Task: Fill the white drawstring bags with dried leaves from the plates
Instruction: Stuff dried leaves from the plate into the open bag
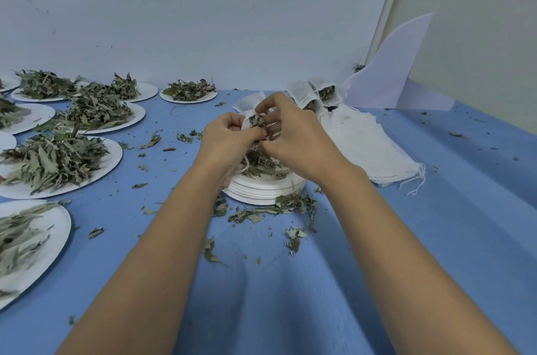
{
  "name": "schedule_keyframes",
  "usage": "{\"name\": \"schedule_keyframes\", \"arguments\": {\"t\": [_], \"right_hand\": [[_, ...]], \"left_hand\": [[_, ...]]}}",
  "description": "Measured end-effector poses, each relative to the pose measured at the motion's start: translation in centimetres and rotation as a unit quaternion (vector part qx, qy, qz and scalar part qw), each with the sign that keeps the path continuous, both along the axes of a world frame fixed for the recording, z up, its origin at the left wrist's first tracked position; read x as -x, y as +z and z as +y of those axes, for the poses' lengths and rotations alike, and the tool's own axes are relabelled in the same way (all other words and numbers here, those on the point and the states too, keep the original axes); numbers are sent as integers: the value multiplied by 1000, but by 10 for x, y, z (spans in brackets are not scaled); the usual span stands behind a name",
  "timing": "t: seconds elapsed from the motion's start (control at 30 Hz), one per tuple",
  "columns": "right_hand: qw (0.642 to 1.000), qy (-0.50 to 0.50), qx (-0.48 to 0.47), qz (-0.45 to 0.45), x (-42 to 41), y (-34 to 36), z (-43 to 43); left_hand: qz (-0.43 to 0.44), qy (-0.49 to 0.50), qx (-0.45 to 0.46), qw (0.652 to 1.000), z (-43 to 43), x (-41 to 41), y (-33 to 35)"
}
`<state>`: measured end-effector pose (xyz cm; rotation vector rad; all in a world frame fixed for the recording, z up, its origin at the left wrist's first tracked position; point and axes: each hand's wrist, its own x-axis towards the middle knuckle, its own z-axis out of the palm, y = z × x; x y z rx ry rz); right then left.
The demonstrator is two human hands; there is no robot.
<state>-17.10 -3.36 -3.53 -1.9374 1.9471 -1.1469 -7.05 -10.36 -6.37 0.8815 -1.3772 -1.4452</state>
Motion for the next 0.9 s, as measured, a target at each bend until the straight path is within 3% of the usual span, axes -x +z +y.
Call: {"name": "schedule_keyframes", "arguments": {"t": [0.17, 0.37, 0.47, 0.67, 0.9], "right_hand": [[995, -16, 22, -92, -2, 0, 0], [974, -109, 128, -151, 4, 0, -3], [981, -129, 106, -96, 11, -2, -4], [985, -126, 93, -68, 8, -5, -6], [978, -98, 64, -171, 7, -3, -4]], "left_hand": [[19, 18, 22, 999, -7, -2, -2], [44, 11, 26, 999, -6, -5, 3], [39, -16, 36, 998, -3, -6, 5], [11, -31, 61, 998, -2, -9, 6], [-4, -43, 69, 997, -4, -11, 5]]}}
